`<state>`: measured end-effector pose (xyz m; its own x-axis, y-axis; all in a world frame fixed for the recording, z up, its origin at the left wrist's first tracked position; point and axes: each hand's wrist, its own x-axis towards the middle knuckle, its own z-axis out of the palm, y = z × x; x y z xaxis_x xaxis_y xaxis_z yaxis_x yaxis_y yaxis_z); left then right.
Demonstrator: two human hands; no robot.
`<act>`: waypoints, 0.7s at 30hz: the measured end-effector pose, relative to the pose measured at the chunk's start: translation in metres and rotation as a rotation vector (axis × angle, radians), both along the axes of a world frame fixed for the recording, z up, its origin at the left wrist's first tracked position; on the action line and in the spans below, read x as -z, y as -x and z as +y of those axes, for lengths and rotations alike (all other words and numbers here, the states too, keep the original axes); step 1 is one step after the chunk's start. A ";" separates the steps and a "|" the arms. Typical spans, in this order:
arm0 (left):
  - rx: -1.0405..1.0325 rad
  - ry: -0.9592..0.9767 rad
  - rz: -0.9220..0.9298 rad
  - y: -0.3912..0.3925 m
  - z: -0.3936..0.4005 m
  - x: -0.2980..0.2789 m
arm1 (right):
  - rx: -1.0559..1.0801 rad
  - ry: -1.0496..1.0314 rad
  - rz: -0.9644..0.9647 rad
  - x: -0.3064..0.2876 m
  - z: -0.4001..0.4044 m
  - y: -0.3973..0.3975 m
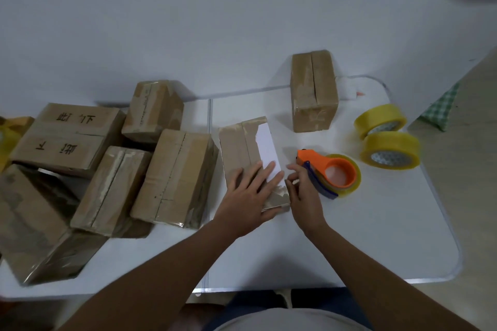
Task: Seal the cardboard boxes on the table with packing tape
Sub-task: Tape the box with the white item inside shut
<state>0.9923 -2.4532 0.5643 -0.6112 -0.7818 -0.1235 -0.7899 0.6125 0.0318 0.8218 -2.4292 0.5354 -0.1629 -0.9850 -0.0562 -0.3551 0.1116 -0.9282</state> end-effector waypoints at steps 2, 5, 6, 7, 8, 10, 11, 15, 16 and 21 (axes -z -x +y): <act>-0.002 0.000 -0.003 0.000 -0.001 0.002 | 0.006 -0.016 0.004 0.003 0.000 -0.002; 0.002 0.007 -0.018 -0.001 -0.001 0.003 | -0.037 -0.047 0.028 0.007 -0.005 -0.001; 0.003 0.010 -0.023 0.000 0.000 0.004 | -0.051 -0.068 0.044 0.009 -0.007 -0.001; 0.004 0.011 -0.027 0.000 0.000 0.003 | -0.063 -0.093 0.071 0.012 -0.011 0.000; 0.004 0.011 -0.028 0.000 -0.001 0.002 | -0.082 -0.125 0.107 0.014 -0.015 0.001; 0.001 0.008 -0.027 0.000 0.000 0.000 | -0.144 -0.198 0.160 0.019 -0.020 0.002; 0.000 0.004 -0.029 0.000 0.000 -0.002 | -0.160 -0.227 0.150 0.019 -0.020 0.003; -0.009 -0.006 -0.030 0.001 0.000 -0.005 | 0.065 -0.340 -0.139 0.006 0.006 0.007; -0.012 -0.008 -0.023 0.001 0.000 -0.006 | 0.100 -0.369 -0.224 0.000 0.013 0.002; -0.008 0.002 -0.028 0.001 0.001 -0.005 | -0.007 -0.359 -0.342 -0.024 0.026 -0.031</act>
<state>0.9910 -2.4526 0.5689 -0.6013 -0.7868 -0.1391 -0.7953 0.6062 0.0087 0.8529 -2.4037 0.5598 -0.0692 -0.8945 -0.4416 -0.0385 0.4448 -0.8948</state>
